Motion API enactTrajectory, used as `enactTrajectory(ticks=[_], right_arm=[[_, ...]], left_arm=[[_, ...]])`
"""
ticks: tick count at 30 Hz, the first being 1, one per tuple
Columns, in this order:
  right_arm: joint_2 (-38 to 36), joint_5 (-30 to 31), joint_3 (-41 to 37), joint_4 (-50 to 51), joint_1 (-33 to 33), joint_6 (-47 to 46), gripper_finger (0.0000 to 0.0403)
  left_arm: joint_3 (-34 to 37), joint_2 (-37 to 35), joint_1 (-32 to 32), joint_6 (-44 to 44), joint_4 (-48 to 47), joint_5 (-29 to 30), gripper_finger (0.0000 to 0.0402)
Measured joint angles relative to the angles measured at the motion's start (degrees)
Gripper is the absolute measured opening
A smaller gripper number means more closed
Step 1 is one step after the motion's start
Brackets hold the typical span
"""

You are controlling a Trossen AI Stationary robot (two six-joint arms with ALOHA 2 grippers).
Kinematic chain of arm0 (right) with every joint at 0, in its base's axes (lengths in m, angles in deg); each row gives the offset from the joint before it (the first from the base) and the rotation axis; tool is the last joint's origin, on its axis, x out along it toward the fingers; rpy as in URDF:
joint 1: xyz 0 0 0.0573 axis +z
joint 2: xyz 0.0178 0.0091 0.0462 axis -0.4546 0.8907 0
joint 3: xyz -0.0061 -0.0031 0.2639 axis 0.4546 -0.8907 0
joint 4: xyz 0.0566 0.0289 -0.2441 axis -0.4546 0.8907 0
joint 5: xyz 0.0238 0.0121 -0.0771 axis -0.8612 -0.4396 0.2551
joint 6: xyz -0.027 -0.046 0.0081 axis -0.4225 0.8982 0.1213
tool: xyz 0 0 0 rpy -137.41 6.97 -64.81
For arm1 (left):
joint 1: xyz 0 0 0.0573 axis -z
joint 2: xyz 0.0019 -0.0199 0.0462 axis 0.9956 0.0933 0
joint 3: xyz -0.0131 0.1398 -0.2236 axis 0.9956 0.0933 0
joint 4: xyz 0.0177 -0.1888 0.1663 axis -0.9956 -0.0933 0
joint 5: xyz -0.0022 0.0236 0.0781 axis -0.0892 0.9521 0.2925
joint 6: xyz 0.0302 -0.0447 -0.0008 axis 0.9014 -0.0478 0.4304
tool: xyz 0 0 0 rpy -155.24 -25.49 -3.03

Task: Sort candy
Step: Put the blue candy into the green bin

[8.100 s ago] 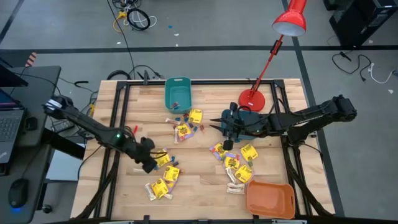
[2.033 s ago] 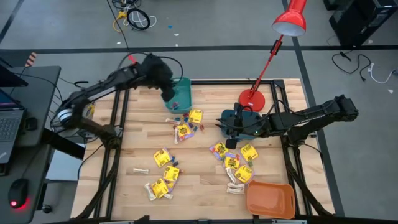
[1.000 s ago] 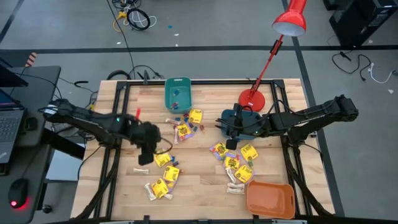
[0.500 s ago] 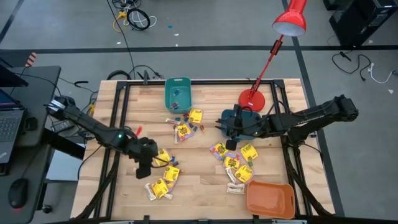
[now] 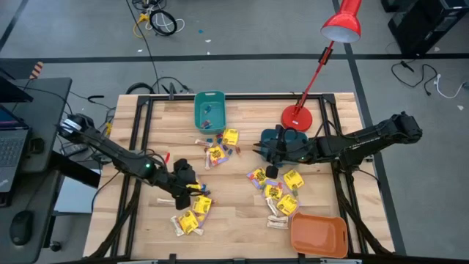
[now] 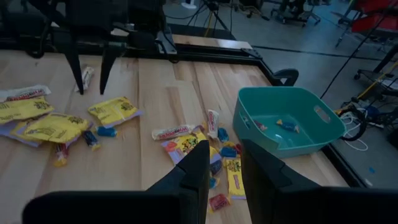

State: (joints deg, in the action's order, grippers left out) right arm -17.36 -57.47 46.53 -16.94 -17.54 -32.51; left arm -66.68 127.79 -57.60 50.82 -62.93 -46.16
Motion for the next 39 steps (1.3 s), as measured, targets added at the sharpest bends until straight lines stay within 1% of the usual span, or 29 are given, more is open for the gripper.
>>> enactTrajectory(ticks=[4,6,10,14,19,21,26,32,34,37,39], right_arm=[[-0.02,0.02,0.0,-0.6,-0.03,1.1,0.0077],[-0.02,0.0,0.0,-0.57,-0.18,1.14,0.0077],[-0.02,0.02,0.0,-0.51,-0.22,1.12,0.0077],[-0.02,0.02,0.0,-0.53,-0.22,1.12,0.0077],[-0.02,0.02,0.0,-0.53,-0.22,1.13,0.0077],[-0.02,0.02,0.0,-0.5,-0.22,1.14,0.0077],[-0.02,0.02,0.0,-0.34,-0.22,1.15,0.0077],[-0.02,0.02,0.0,-0.25,-0.22,1.22,0.0077],[-0.02,0.02,0.0,-0.13,-0.22,1.21,0.0077],[-0.02,0.02,0.0,-0.15,-0.22,1.21,0.0077],[-0.02,0.04,0.0,-0.14,-0.22,1.21,0.0077]], left_arm=[[-0.02,4.06,-0.09,4.44,4.41,1.47,0.0127],[-0.02,5.9,-0.09,4.89,5.73,2.6,0.0127],[-0.02,9.04,-0.09,3.67,5.9,3.94,0.0127],[-0.02,11.01,-0.09,1.03,5.71,3.87,0.0127],[-0.02,11.97,-0.09,-1.82,2.14,-0.16,0.0127],[-0.02,12.02,-0.09,-2.7,0.7,-0.27,0.0127],[-0.02,11.99,-0.11,-2.89,1.32,1.3,0.0127],[-0.02,11.99,-0.11,-4.81,-5.9,1.42,0.0127],[-0.02,11.99,-0.11,-5.34,-7.93,2.83,0.0127],[-0.02,11.99,-0.11,-7.34,-10.35,6.45,0.0127],[-0.02,11.91,-0.16,-7.39,-10.03,7.0,0.0127]])
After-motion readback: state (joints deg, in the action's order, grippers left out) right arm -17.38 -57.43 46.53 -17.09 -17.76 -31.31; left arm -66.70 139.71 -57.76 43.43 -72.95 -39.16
